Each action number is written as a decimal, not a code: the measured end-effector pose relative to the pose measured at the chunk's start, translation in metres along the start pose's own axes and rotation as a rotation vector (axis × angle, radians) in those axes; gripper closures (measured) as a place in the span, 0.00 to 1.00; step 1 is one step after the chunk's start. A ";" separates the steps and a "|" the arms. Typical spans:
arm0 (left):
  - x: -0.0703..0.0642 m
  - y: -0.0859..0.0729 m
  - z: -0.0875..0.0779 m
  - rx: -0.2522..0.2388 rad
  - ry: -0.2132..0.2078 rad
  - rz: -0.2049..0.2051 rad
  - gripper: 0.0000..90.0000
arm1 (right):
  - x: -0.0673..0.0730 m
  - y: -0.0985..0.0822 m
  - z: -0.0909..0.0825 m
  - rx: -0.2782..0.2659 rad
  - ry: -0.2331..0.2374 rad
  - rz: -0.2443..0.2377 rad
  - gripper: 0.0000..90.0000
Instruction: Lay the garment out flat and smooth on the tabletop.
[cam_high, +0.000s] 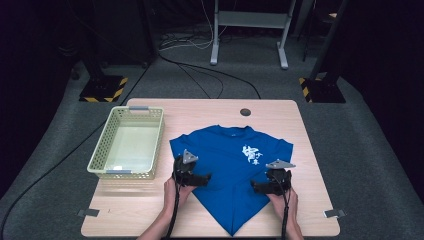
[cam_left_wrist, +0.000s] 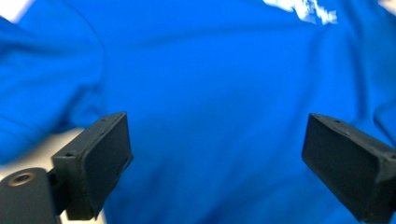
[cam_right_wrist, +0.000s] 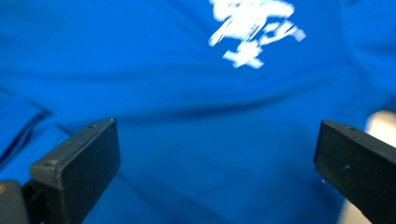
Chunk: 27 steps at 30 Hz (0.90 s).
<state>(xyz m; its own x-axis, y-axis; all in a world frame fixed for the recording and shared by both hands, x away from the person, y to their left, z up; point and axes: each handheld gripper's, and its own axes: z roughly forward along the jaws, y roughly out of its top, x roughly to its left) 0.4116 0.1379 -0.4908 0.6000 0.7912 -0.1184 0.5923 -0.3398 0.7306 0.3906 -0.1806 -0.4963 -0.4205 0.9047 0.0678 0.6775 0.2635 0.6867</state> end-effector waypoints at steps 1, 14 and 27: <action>-0.002 -0.003 0.003 0.012 0.013 0.013 0.08 | 0.003 -0.002 0.003 0.012 -0.008 -0.005 0.00; 0.003 -0.007 0.021 0.042 0.084 0.057 0.05 | 0.001 0.000 0.016 0.021 -0.042 -0.032 0.00; 0.021 0.013 0.041 0.036 0.092 0.056 0.06 | -0.022 0.015 0.030 0.007 -0.070 -0.001 0.00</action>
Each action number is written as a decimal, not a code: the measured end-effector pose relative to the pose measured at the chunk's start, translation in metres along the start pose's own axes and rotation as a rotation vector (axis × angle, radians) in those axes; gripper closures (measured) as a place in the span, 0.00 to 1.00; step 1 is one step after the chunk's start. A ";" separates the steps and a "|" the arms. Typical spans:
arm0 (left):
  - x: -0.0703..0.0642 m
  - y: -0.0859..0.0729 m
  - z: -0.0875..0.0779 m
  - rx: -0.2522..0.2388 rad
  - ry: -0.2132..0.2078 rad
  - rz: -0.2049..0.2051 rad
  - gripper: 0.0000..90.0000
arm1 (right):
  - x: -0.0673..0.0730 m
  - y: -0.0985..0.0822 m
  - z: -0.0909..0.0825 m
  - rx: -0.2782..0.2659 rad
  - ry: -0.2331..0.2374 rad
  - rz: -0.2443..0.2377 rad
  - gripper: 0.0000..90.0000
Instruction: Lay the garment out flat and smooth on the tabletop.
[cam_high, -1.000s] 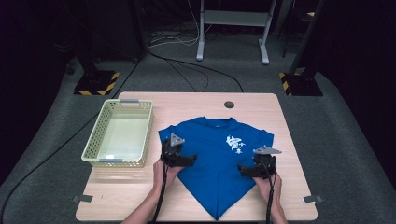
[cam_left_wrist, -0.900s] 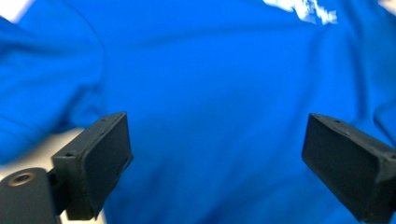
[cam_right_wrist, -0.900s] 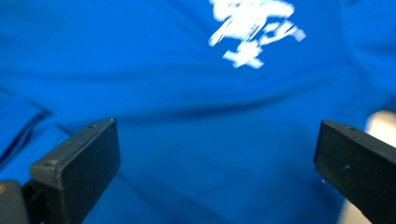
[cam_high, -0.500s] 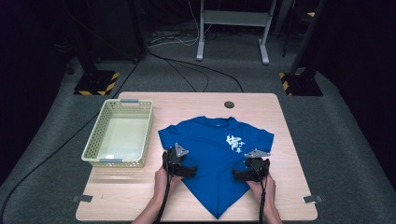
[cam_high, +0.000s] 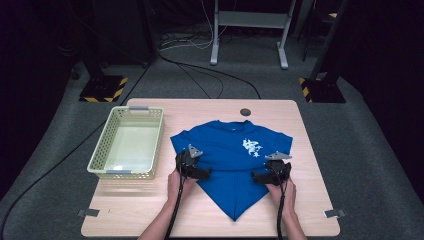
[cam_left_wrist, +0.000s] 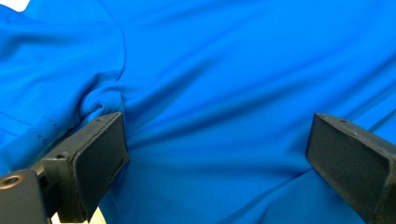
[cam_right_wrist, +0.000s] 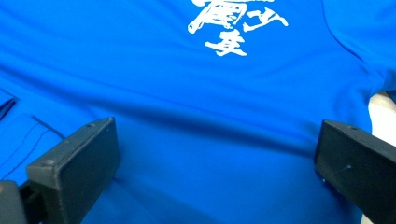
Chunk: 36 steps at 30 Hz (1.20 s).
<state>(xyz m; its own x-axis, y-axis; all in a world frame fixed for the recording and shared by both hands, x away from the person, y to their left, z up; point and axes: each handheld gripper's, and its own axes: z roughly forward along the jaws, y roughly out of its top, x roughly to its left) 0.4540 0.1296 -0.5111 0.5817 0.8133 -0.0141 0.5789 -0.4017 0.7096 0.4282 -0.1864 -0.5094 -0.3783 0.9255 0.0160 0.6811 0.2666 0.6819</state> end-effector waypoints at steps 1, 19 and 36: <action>0.000 0.000 0.000 0.000 0.000 0.000 0.06 | -0.001 0.000 0.001 -0.002 0.000 0.000 0.00; -0.002 -0.001 -0.001 0.000 0.010 0.004 0.06 | 0.076 0.007 -0.030 0.002 0.109 -0.088 0.28; -0.001 -0.001 -0.001 0.001 0.007 0.000 0.06 | 0.079 -0.009 -0.022 -0.020 0.086 -0.038 0.85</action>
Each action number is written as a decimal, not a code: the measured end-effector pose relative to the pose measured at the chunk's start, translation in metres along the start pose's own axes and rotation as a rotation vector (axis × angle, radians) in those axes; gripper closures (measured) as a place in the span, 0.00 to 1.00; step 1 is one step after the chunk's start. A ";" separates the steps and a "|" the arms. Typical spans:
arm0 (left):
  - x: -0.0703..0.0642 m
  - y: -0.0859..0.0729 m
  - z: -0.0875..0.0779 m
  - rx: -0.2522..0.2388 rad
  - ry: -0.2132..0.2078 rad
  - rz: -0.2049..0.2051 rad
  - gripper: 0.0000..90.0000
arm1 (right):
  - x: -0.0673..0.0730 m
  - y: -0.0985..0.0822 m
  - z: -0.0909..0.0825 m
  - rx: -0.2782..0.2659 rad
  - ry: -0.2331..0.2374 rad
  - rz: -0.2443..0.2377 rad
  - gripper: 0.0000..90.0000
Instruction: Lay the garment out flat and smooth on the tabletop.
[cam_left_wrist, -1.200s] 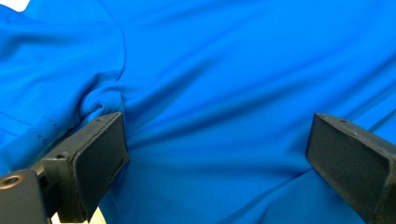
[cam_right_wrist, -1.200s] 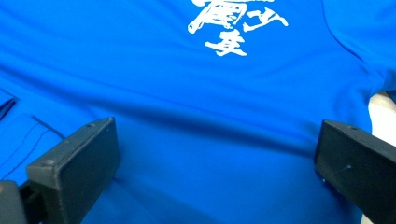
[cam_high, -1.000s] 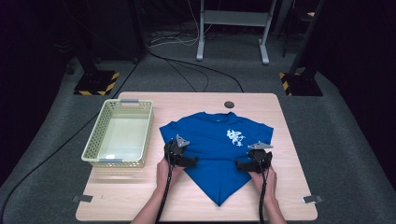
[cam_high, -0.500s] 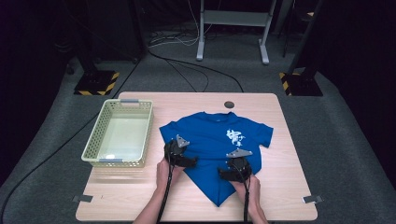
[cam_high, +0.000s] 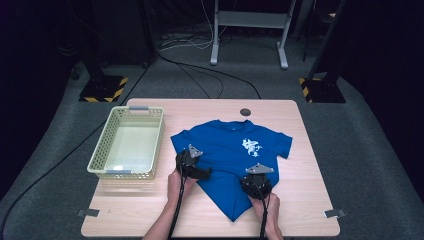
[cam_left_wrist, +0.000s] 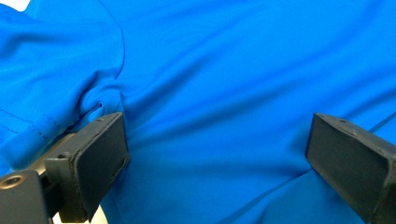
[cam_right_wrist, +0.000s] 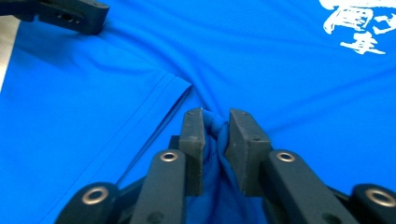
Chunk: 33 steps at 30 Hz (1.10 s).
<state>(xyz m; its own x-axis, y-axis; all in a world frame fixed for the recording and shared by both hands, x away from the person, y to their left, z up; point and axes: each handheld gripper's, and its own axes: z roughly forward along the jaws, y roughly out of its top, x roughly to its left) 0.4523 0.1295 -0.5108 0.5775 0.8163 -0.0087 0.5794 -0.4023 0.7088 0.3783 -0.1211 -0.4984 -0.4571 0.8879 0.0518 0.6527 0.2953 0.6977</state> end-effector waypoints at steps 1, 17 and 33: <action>0.000 0.000 0.000 0.000 0.000 0.000 0.06 | 0.000 0.000 -0.001 -0.002 0.003 0.000 0.87; 0.000 0.000 0.000 0.000 0.000 0.000 0.06 | -0.009 -0.004 -0.019 -0.049 0.003 -0.004 0.96; 0.000 0.000 0.000 0.000 0.001 -0.001 0.07 | -0.014 -0.011 -0.041 -0.080 0.007 0.003 0.97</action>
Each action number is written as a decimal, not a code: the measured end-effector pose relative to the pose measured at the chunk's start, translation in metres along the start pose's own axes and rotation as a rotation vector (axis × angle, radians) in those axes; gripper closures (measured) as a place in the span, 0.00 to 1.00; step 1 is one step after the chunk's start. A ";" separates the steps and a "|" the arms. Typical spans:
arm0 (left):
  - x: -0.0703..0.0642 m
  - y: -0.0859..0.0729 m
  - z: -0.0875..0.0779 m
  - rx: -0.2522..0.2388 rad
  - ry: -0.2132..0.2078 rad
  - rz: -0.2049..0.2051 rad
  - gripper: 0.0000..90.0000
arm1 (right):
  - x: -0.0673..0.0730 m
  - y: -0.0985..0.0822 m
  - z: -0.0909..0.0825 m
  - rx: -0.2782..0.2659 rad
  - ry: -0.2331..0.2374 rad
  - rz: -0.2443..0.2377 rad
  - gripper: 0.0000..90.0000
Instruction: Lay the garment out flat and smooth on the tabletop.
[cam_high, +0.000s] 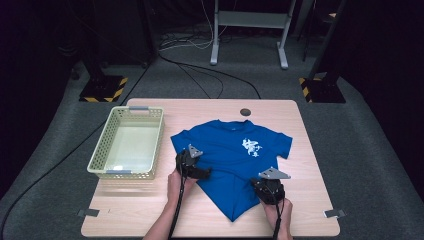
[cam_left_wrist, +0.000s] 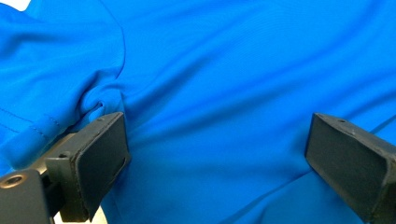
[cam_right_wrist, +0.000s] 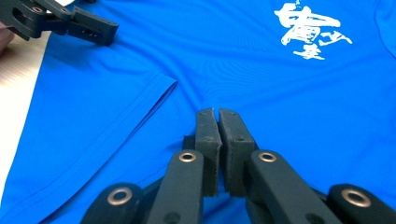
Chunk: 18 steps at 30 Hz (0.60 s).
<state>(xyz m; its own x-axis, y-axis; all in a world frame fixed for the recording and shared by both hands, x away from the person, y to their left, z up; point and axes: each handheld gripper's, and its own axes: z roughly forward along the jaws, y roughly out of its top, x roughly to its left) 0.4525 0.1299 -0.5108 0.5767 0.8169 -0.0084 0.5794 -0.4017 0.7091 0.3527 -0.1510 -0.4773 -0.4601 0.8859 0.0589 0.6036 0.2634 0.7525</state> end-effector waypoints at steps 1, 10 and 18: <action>0.000 0.000 0.000 0.000 0.000 0.000 0.07 | 0.000 0.000 -0.002 -0.002 0.000 0.000 0.97; 0.000 0.000 0.000 -0.001 0.001 -0.001 0.07 | -0.001 -0.005 -0.011 -0.005 -0.005 0.003 0.97; 0.000 0.000 0.000 -0.002 0.002 -0.004 0.07 | -0.002 -0.010 -0.026 -0.021 -0.012 0.016 0.97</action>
<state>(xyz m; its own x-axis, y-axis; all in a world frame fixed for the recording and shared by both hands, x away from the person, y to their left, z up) 0.4525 0.1299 -0.5108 0.5735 0.8192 -0.0097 0.5806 -0.3980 0.7102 0.3308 -0.1655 -0.4673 -0.4426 0.8945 0.0637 0.5968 0.2408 0.7654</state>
